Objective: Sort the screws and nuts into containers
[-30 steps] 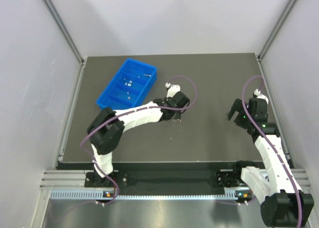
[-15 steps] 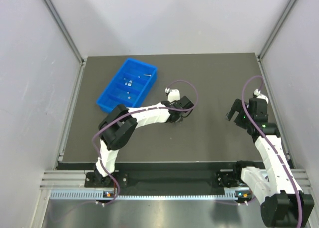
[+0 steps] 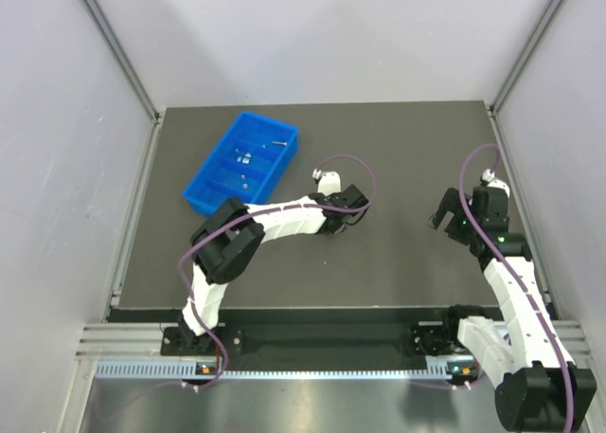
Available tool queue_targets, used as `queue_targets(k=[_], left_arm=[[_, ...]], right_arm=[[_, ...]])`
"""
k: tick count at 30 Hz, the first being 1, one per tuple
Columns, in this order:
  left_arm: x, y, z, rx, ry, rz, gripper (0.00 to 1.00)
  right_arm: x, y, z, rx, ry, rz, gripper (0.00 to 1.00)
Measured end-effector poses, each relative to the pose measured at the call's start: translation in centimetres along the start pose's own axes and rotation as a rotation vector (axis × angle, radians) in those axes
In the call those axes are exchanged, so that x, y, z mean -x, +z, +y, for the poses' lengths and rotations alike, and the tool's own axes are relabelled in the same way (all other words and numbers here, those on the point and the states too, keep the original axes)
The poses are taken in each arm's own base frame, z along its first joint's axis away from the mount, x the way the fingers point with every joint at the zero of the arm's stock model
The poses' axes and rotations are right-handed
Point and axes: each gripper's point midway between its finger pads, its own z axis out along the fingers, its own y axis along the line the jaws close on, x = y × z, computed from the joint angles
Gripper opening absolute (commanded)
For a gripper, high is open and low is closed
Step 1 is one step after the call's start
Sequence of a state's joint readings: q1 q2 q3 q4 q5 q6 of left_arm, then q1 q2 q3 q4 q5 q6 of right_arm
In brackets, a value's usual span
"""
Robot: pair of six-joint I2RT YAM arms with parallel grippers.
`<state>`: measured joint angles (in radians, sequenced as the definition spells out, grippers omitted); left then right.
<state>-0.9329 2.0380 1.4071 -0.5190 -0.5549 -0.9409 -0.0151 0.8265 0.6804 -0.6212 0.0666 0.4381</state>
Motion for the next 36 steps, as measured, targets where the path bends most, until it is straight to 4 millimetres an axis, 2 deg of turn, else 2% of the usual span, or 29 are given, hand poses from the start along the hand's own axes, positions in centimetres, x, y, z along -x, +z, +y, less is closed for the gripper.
queue_targets(k=[4,7,15,18,21,24,26,27,28,29,31,33,34,36], left_arm=[[-0.1,0.0,-0.1,-0.001,0.001,0.000,0.20],[-0.1,-0.1,-0.1,-0.002,0.003,-0.001,0.15],[0.3,-0.8,0.2,-0.009,0.016,-0.005,0.13],[2.4,-2.5,0.1,-0.048,0.015,-0.033,0.14],[6.5,-5.0,0.9,-0.092,-0.028,-0.095,0.14],[12.1,-6.9,3.7,-0.104,-0.131,-0.186,0.15],[16.2,-7.3,7.9,-0.069,-0.228,-0.255,0.15],[18.1,-7.1,10.6,-0.033,-0.280,-0.292,0.15],[19.1,-7.0,12.4,-0.005,-0.310,-0.313,0.15],[20.5,-6.5,15.5,0.048,-0.352,-0.341,0.15],[21.6,-5.6,19.5,0.125,-0.399,-0.359,0.16],[21.8,-4.9,21.7,0.171,-0.405,-0.354,0.22],[21.7,-4.7,22.0,0.177,-0.399,-0.349,0.25],[21.3,-4.6,21.5,0.153,-0.371,-0.329,0.30]], right_arm=[[0.0,0.0,0.0,0.000,0.000,0.000,1.00],[0.0,0.0,0.0,0.000,0.000,0.000,1.00],[0.1,-0.1,0.0,0.001,0.001,-0.004,1.00],[0.0,0.0,0.0,0.001,0.001,-0.003,1.00],[0.0,0.0,0.0,-0.001,0.001,-0.001,1.00],[0.0,0.0,0.0,-0.001,0.004,-0.002,1.00],[0.1,0.0,0.0,-0.002,0.007,-0.004,1.00],[0.1,0.0,0.0,-0.002,0.009,-0.004,1.00],[0.1,0.0,0.0,-0.002,0.009,-0.004,1.00],[0.1,0.0,0.0,-0.002,0.010,-0.004,1.00],[0.1,0.0,0.0,-0.003,0.011,-0.005,1.00],[0.1,-0.1,0.0,-0.005,0.012,-0.008,1.00],[0.2,-0.1,-0.1,-0.005,0.012,-0.012,1.00],[0.3,-0.2,-0.1,-0.005,0.013,-0.020,1.00]])
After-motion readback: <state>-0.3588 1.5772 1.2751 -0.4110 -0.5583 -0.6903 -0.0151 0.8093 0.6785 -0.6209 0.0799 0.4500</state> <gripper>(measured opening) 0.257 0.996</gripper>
